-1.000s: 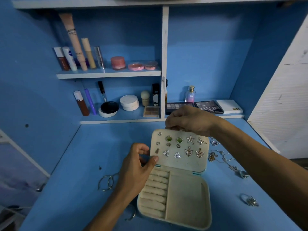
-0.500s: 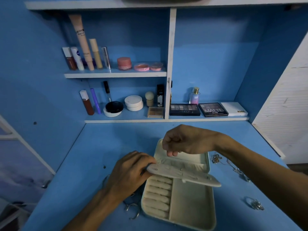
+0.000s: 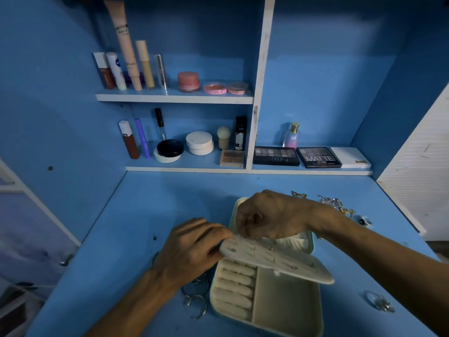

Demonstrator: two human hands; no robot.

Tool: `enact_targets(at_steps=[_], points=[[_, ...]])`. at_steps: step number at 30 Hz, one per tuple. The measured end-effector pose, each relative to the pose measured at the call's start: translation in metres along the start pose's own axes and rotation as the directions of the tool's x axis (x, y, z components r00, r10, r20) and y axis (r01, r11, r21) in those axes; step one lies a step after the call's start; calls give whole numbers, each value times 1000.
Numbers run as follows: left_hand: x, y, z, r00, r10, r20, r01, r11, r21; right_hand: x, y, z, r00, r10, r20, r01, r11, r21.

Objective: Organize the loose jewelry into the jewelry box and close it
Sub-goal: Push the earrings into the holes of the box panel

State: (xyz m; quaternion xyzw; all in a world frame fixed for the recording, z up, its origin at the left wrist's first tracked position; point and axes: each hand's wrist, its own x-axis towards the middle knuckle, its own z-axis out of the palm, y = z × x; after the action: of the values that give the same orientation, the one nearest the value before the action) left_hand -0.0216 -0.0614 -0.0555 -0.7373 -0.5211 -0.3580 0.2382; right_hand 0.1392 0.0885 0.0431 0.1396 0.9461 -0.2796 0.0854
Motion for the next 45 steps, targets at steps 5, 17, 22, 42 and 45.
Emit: enact_targets(at_steps=[5, 17, 22, 42, 45], points=[[-2, 0, 1, 1000, -23, -10, 23, 1000, -20, 1, -1, 0, 1000, 0, -15, 1, 1000, 28], [-5, 1, 3, 999, -39, 4, 39, 999, -31, 7, -3, -4, 999, 31, 38, -34, 998, 60], [-3, 2, 3, 999, -41, 1, 41, 998, -40, 9, -5, -6, 998, 22, 66, -24, 999, 30], [-9, 1, 8, 998, -63, 5, 63, 996, -57, 16, 1, -6, 989, 40, 144, -56, 992, 110], [-8, 2, 7, 998, -61, 8, 62, 996, -66, 16, 4, -5, 986, 31, 164, -61, 982, 178]])
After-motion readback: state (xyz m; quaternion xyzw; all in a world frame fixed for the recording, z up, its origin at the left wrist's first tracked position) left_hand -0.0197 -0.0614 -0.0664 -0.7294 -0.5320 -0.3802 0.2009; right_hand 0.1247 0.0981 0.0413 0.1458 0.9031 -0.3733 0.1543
